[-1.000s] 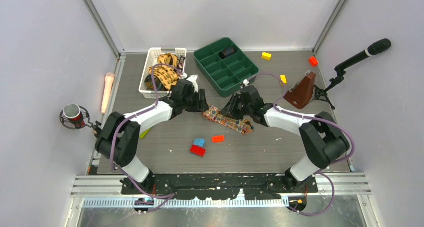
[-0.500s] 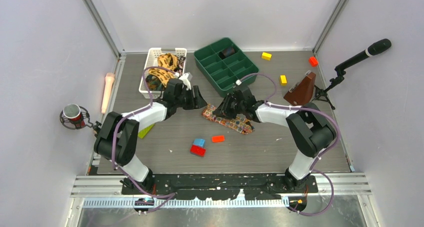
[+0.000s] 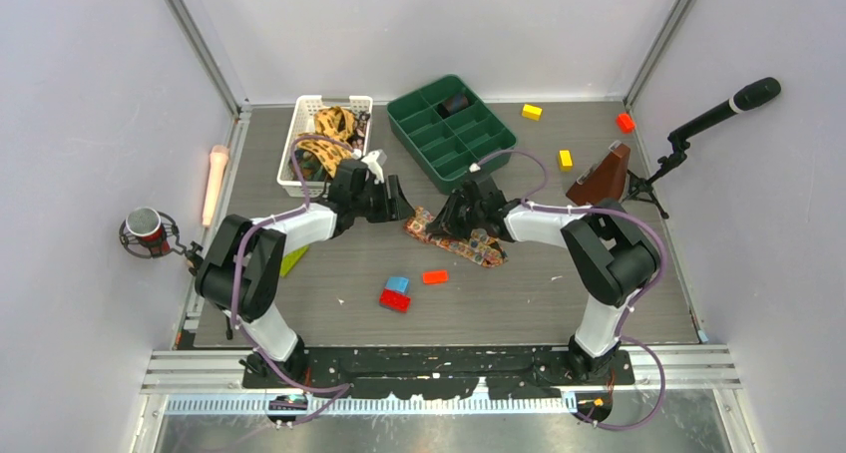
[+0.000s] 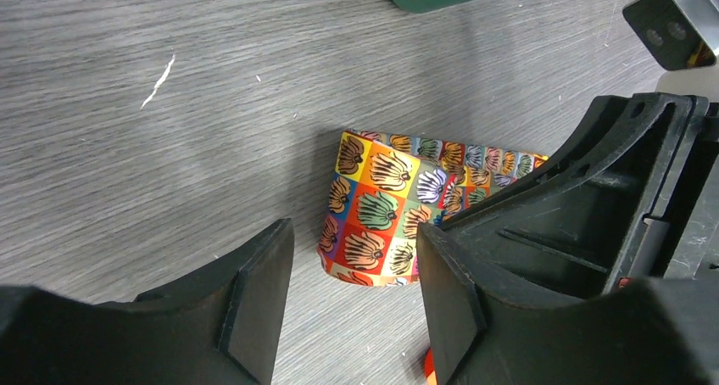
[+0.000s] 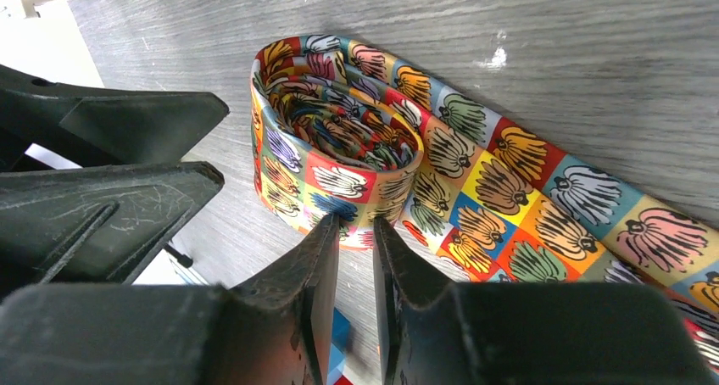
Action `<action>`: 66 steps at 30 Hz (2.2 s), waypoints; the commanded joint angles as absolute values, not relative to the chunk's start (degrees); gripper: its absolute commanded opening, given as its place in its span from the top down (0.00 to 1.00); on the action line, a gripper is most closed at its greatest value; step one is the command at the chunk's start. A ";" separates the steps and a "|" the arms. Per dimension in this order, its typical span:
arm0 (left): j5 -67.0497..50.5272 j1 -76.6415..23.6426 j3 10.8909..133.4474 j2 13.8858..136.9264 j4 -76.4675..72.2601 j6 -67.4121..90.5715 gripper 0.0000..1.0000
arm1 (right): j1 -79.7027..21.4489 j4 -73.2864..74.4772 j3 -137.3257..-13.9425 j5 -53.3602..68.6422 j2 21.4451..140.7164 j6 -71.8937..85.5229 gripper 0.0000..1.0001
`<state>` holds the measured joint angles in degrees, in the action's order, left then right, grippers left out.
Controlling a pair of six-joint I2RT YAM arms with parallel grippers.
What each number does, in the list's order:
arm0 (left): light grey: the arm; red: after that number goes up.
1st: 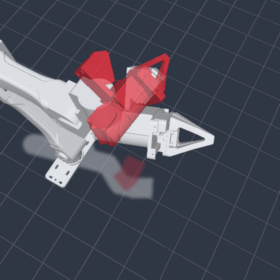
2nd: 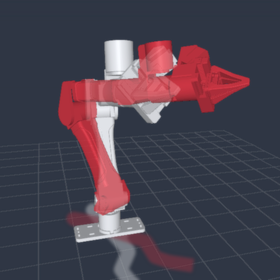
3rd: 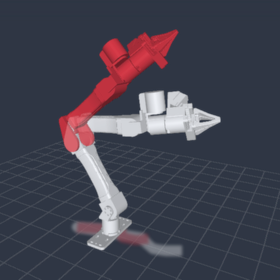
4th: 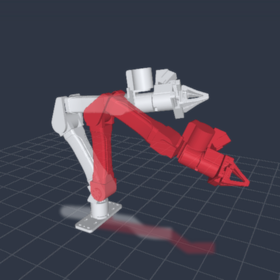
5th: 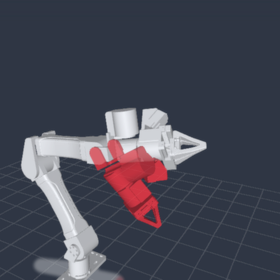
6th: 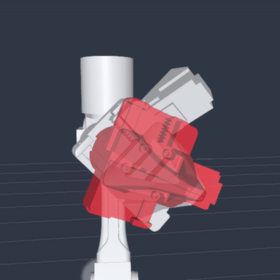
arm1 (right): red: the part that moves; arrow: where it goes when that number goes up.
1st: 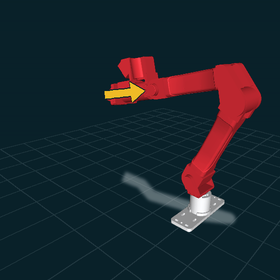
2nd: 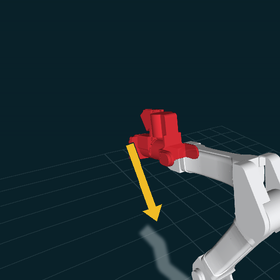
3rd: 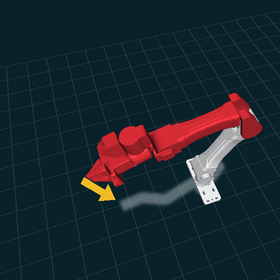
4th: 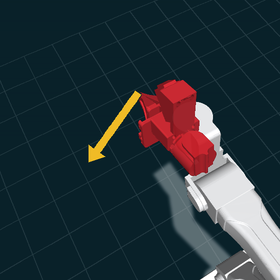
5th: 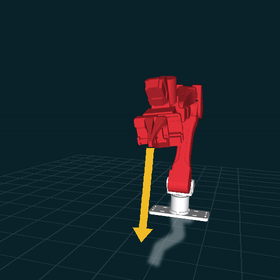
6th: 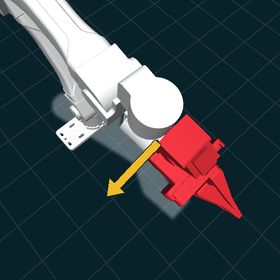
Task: Roll the ties
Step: Roll the tie at the center of the board.
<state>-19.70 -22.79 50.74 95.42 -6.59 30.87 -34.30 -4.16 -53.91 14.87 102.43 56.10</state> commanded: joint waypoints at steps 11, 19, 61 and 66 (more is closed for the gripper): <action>-29.36 -22.50 50.51 97.50 -13.71 30.14 0.42 | -34.63 1.50 -56.54 9.49 102.01 54.73 0.74; -33.34 -22.50 50.48 99.93 -15.48 29.70 0.41 | -34.63 1.88 -56.44 9.23 101.70 54.68 0.74; -35.00 -23.55 52.00 105.48 -13.23 27.02 0.59 | -34.78 -0.69 -54.42 11.09 97.60 52.87 0.72; -30.64 -23.64 52.75 103.52 -9.41 26.30 0.60 | -34.80 -1.89 -51.92 9.61 91.72 50.27 0.69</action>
